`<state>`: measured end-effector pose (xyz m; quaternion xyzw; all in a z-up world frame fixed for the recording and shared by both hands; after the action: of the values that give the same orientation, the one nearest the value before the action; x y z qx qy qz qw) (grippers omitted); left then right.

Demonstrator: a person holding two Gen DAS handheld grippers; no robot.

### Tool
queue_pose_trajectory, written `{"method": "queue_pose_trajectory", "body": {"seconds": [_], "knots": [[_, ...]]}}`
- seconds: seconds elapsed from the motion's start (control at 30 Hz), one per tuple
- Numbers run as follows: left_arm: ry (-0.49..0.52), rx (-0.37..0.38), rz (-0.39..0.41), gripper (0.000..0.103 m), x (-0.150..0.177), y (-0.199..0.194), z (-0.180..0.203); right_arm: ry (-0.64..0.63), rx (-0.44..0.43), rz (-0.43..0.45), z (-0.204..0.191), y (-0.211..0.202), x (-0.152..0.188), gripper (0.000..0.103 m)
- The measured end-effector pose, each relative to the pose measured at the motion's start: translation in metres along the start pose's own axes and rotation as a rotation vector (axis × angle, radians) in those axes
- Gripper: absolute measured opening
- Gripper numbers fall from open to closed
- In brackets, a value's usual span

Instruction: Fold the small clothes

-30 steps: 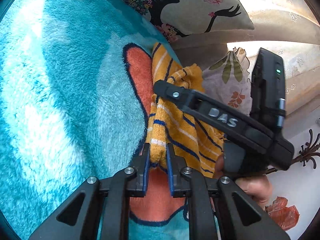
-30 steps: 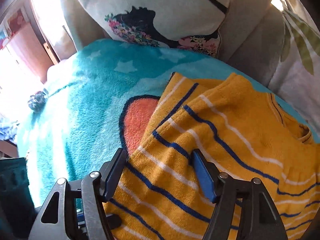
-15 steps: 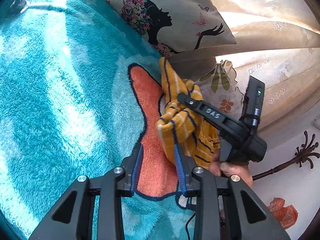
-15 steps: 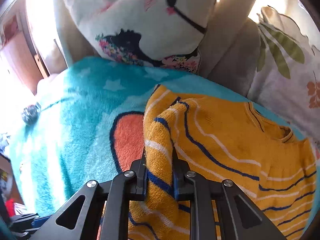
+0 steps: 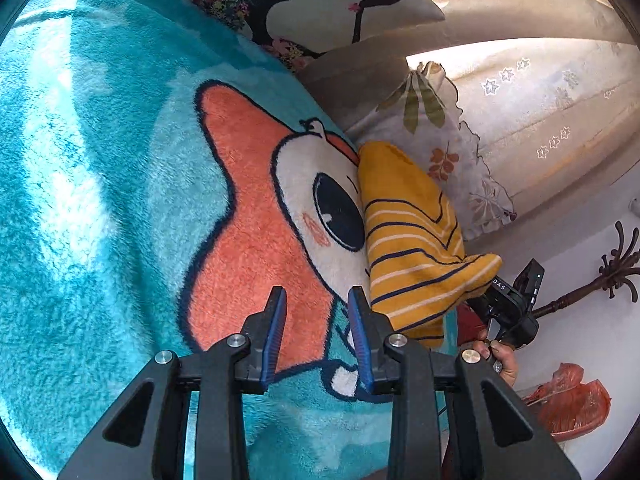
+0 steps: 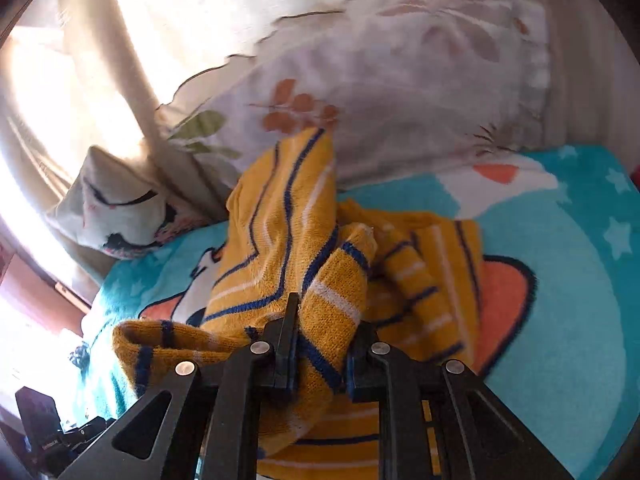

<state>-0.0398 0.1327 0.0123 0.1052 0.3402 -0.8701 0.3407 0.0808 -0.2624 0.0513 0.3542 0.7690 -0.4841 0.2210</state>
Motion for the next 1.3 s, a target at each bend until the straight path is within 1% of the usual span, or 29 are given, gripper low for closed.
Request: {"method": "queue_pose_trajectory", "body": {"seconds": [0.1, 0.17, 0.2, 0.23, 0.27, 0.33, 0.43, 0.53, 0.6, 0.63, 0.7, 0.73, 0.77, 0.8, 0.83, 0.87, 0.9, 0.93, 1.0, 1.07, 1.1, 1.13, 1.17, 1.2, 1.23, 1.27, 1.3], "knots": [[0.034, -0.013, -0.037, 0.029, 0.008, 0.017, 0.015, 0.042, 0.051, -0.010, 0.044, 0.002, 0.007, 0.018], [0.066, -0.023, -0.062, 0.029, 0.014, 0.029, 0.028, 0.061, 0.037, -0.039, 0.063, 0.006, 0.012, 0.021], [0.083, -0.027, -0.073, 0.030, 0.017, 0.033, 0.035, 0.079, 0.025, -0.050, 0.070, 0.008, 0.015, 0.023], [0.101, -0.032, -0.084, 0.032, 0.020, 0.037, 0.041, 0.094, 0.020, -0.047, 0.074, 0.006, 0.014, 0.031], [0.117, -0.036, -0.093, 0.035, 0.023, 0.041, 0.046, 0.101, 0.024, -0.035, 0.077, 0.001, 0.015, 0.033], [0.144, -0.040, -0.107, 0.037, 0.030, 0.047, 0.055, 0.092, 0.031, 0.001, 0.076, -0.016, 0.011, 0.044], [0.186, -0.057, -0.123, 0.038, 0.039, 0.056, 0.067, 0.039, 0.029, 0.092, 0.067, -0.051, 0.000, 0.046], [0.217, -0.059, -0.144, 0.038, 0.043, 0.068, 0.081, -0.046, -0.056, 0.140, 0.037, -0.075, -0.007, 0.047], [0.234, -0.054, -0.157, 0.038, 0.045, 0.075, 0.090, -0.153, -0.100, 0.138, 0.008, -0.079, -0.006, 0.047], [0.246, -0.053, -0.160, 0.038, 0.046, 0.078, 0.095, -0.205, -0.118, 0.122, -0.005, -0.077, -0.002, 0.046], [0.275, -0.060, -0.158, 0.039, 0.047, 0.081, 0.105, -0.293, -0.138, 0.058, -0.026, -0.062, 0.009, 0.044], [0.286, -0.064, -0.155, 0.040, 0.047, 0.082, 0.108, -0.333, -0.126, 0.020, -0.030, -0.053, 0.016, 0.036], [0.295, -0.068, -0.152, 0.041, 0.046, 0.083, 0.110, -0.372, -0.101, -0.023, -0.031, -0.043, 0.026, 0.031], [0.301, -0.071, -0.148, 0.041, 0.044, 0.082, 0.111, -0.409, -0.057, -0.073, -0.027, -0.033, 0.038, 0.024], [0.306, -0.075, -0.144, 0.045, 0.042, 0.082, 0.112, -0.425, -0.016, -0.116, -0.018, -0.025, 0.048, 0.021], [0.310, -0.081, -0.138, 0.049, 0.040, 0.083, 0.111, -0.420, 0.018, -0.157, -0.005, -0.019, 0.058, 0.019], [0.311, -0.089, -0.132, 0.052, 0.037, 0.085, 0.110, -0.400, 0.042, -0.186, 0.010, -0.014, 0.065, 0.012], [0.309, -0.098, -0.129, 0.054, 0.033, 0.088, 0.109, -0.361, 0.044, -0.209, 0.025, -0.011, 0.071, 0.008], [0.298, -0.115, -0.140, 0.054, 0.025, 0.098, 0.105, -0.259, -0.019, -0.212, 0.048, -0.018, 0.073, 0.007], [0.292, -0.114, -0.167, 0.056, 0.016, 0.113, 0.105, -0.206, -0.065, -0.204, 0.053, -0.028, 0.066, 0.007], [0.301, -0.109, -0.181, 0.058, 0.013, 0.121, 0.106, -0.179, -0.092, -0.183, 0.055, -0.035, 0.059, 0.015], [0.312, -0.105, -0.192, 0.060, 0.009, 0.128, 0.108, -0.150, -0.096, -0.145, 0.059, -0.043, 0.048, 0.033], [0.321, -0.102, -0.199, 0.063, 0.005, 0.137, 0.109, -0.122, -0.086, -0.099, 0.064, -0.050, 0.036, 0.048], [0.327, -0.100, -0.207, 0.064, 0.001, 0.148, 0.110, -0.101, -0.065, -0.050, 0.070, -0.055, 0.026, 0.078], [0.327, -0.097, -0.219, 0.065, -0.002, 0.159, 0.110, -0.084, -0.034, 0.002, 0.077, -0.058, 0.014, 0.094], [0.320, -0.087, -0.233, 0.067, -0.004, 0.169, 0.109, -0.069, -0.013, 0.036, 0.083, -0.057, 0.005, 0.094], [0.310, -0.070, -0.255, 0.068, -0.005, 0.182, 0.110, -0.052, -0.017, 0.036, 0.089, -0.050, 0.000, 0.094]]}}
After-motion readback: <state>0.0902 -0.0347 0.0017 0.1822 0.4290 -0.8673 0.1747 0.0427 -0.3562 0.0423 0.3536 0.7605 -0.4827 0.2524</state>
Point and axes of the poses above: each gripper's, at about its wrist camera, not at the fingertips, and y roughly the way its jaws point, z to its right, x to its underside, the point moved 3 cm from there along y, roughly the way its jaws point, and after that the axes turned 7 degrees about z, right-handed, at the moved point
